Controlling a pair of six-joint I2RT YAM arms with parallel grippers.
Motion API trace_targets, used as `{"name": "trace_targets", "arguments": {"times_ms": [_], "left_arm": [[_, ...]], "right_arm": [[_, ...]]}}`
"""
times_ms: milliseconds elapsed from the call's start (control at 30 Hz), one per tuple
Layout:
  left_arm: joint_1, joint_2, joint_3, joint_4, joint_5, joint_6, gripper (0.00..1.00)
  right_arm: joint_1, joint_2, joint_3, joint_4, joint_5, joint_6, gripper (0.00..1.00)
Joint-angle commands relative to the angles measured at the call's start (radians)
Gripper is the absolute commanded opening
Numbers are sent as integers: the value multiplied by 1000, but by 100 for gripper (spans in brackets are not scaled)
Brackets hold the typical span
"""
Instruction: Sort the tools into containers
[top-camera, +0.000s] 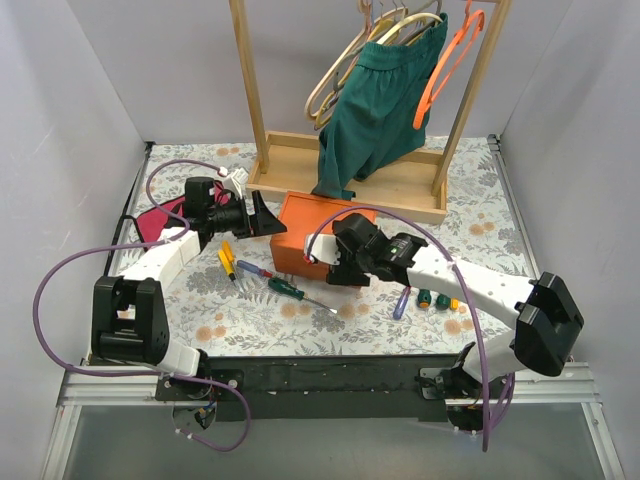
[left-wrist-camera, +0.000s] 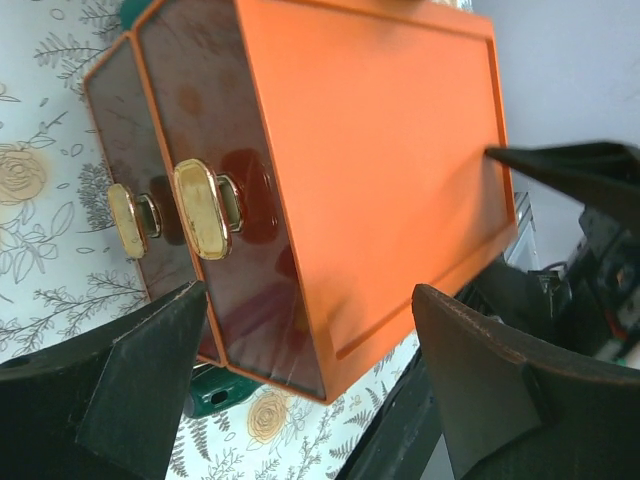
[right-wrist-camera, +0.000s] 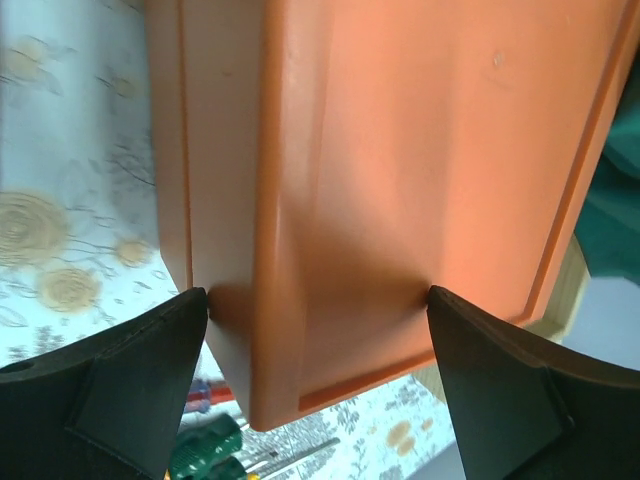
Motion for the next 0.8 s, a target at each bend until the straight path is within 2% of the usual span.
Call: {"name": "trace_targets", "arguments": {"times_ms": [0, 167, 400, 467, 667, 767], "left_arm": [[-7, -44, -4, -11, 33, 24, 84], [-14, -13, 14, 6, 13, 13, 85], [-42, 111, 158, -9, 3, -13, 86], [-40, 116, 189, -38, -52, -25, 85], [-19, -10, 143, -57, -163, -56, 88], [-10, -117, 95, -41, -271, -45, 98]], "right_arm": [[-80, -7, -21, 66, 128, -34, 96], [-137, 11, -13, 102, 164, -53, 96], [-172, -3, -39, 114, 172, -62, 96], [-172, -9, -16, 71, 161, -47, 96], [-172, -7, 301, -194, -77, 108, 98], [-172, -15, 361, -213, -183, 133, 99]]}}
